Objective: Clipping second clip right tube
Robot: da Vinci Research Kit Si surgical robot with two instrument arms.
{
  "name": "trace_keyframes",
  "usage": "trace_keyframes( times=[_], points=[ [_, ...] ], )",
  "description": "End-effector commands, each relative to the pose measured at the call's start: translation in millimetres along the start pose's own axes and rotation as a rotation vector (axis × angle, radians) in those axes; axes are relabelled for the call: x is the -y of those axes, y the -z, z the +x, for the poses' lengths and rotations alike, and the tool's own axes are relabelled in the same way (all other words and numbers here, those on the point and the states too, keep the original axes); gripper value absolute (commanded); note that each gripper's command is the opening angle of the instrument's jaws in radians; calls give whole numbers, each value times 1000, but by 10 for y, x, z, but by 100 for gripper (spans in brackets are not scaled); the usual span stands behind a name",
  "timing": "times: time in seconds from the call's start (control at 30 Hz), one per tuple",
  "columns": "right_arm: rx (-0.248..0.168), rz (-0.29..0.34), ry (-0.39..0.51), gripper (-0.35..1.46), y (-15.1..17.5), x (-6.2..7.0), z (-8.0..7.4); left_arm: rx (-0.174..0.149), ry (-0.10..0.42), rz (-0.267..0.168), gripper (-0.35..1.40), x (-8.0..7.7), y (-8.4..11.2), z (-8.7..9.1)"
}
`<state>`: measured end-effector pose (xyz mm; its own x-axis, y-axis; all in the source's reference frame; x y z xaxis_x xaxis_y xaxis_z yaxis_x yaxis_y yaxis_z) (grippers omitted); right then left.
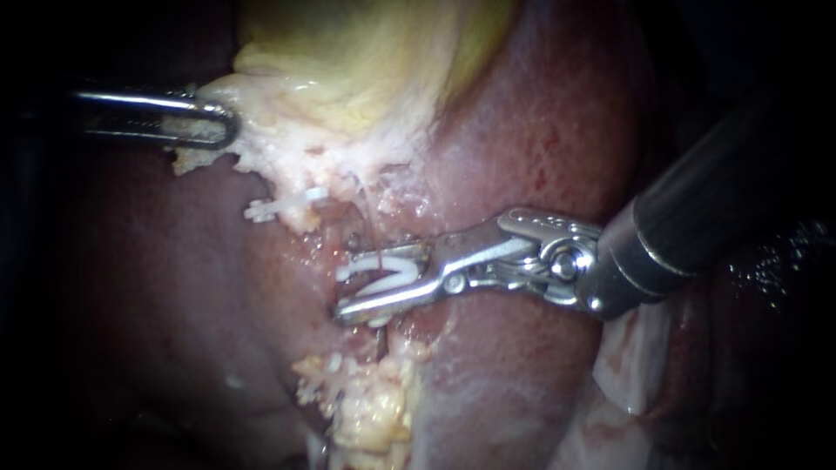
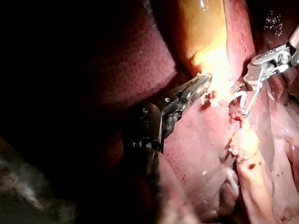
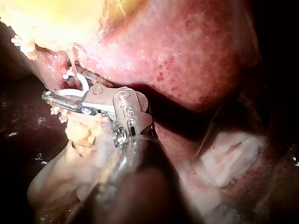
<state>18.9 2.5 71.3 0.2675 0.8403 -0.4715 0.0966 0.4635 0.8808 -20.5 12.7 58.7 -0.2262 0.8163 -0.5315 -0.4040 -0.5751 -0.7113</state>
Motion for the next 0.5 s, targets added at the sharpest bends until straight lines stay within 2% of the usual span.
trace_keyframes(
  times=[0.03,0.17,0.5],
  points=[
    [0,-2,1,48,0,1,0,0,0,0,-35,0,0,0],
    [2,2,1,48,0,6,-1,0,0,0,-35,0,0,0],
    [6,37,0,49,4,32,3,0,0,0,-35,-1,1,0]
  ],
)
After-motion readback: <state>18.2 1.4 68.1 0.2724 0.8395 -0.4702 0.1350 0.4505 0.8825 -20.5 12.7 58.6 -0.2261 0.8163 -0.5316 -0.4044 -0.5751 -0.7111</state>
